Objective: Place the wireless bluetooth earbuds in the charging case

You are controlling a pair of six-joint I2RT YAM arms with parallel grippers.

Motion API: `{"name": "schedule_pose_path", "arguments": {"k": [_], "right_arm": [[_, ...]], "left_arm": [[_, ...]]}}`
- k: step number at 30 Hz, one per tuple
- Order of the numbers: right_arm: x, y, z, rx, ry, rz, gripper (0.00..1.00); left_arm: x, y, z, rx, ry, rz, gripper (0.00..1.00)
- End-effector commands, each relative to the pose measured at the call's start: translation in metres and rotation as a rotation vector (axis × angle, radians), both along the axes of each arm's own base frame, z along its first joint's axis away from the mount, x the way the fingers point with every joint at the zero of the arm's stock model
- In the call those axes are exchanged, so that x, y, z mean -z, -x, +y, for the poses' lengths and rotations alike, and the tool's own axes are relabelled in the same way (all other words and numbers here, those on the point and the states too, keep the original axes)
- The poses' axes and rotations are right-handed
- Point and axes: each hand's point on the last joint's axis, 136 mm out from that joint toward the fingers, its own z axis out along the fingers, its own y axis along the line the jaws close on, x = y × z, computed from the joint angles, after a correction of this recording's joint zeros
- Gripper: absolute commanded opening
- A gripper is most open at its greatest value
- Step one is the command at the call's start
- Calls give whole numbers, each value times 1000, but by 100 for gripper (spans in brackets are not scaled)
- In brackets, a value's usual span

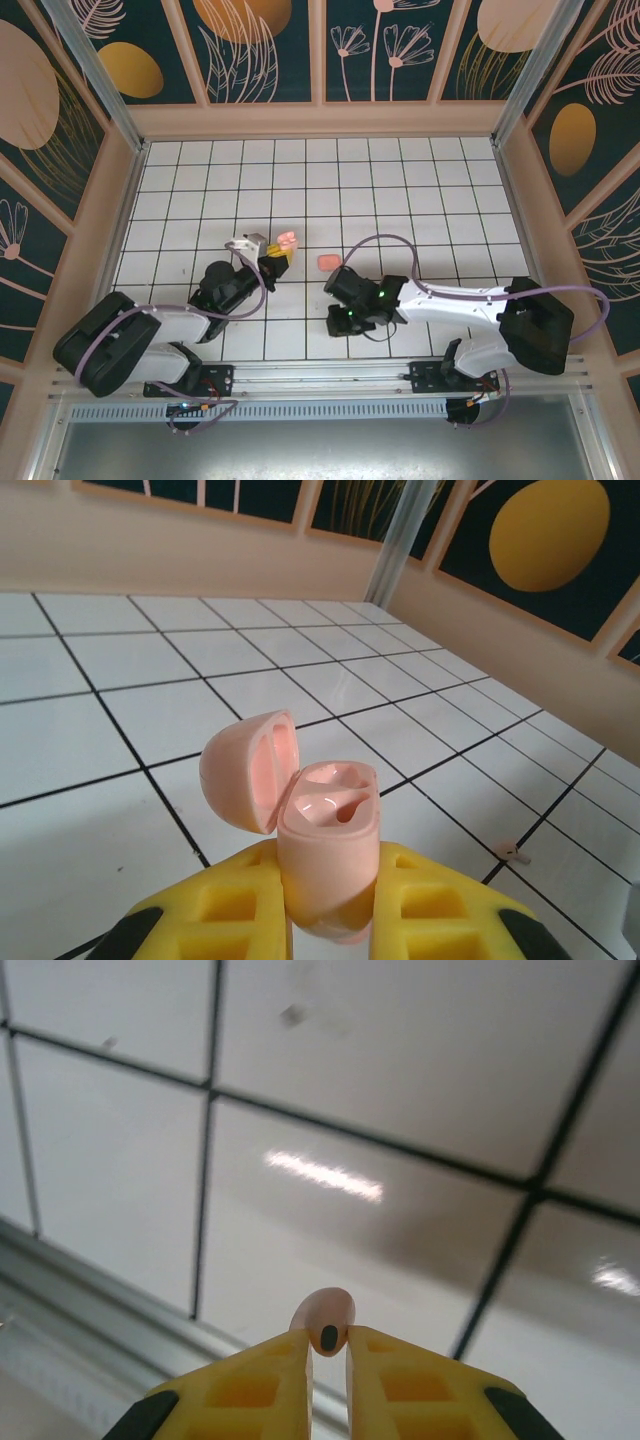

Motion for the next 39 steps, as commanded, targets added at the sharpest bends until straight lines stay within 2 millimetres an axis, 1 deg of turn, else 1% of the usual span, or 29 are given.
{"name": "schedule_pose_path", "arguments": {"k": [1, 5, 9, 12, 15, 17, 18, 19, 20, 23, 26, 30, 34, 39], "right_arm": [[5, -18, -28, -20, 71, -50, 15], [3, -46, -53, 19, 114, -75, 15], [-3, -77, -71, 55, 119, -100, 15], [-7, -101, -79, 66, 122, -118, 16], [-11, -129, -86, 79, 122, -136, 15], [-12, -146, -87, 73, 117, -144, 16], [-12, -152, -83, 50, 119, -149, 15], [-10, -165, -90, 67, 128, -151, 15], [-10, -173, -92, 64, 134, -155, 15], [-5, -195, -97, 53, 159, -151, 15], [-1, -212, -100, 43, 180, -140, 15], [8, -224, -101, 24, 209, -114, 15], [18, -228, -101, 5, 237, -80, 15], [24, -231, -102, 3, 256, -62, 16]], "left_arm": [[-28, -9, -15, 70, 91, -44, 16], [-28, -25, -26, 101, 101, -24, 16], [-30, -43, -37, 138, 117, -10, 15], [-32, -55, -47, 172, 118, -10, 15], [-38, -68, -58, 213, 111, -23, 15], [-45, -76, -65, 231, 108, -37, 15], [-38, -82, -69, 239, 96, -21, 15], [-38, -88, -70, 240, 92, -20, 15], [-39, -96, -73, 238, 91, -19, 15], [-36, -111, -72, 233, 96, 4, 15], [-33, -126, -65, 219, 120, 25, 15], [-29, -137, -65, 221, 95, 26, 15], [-26, -144, -68, 227, 48, 22, 15], [-19, -153, -72, 235, 31, 42, 15]]}}
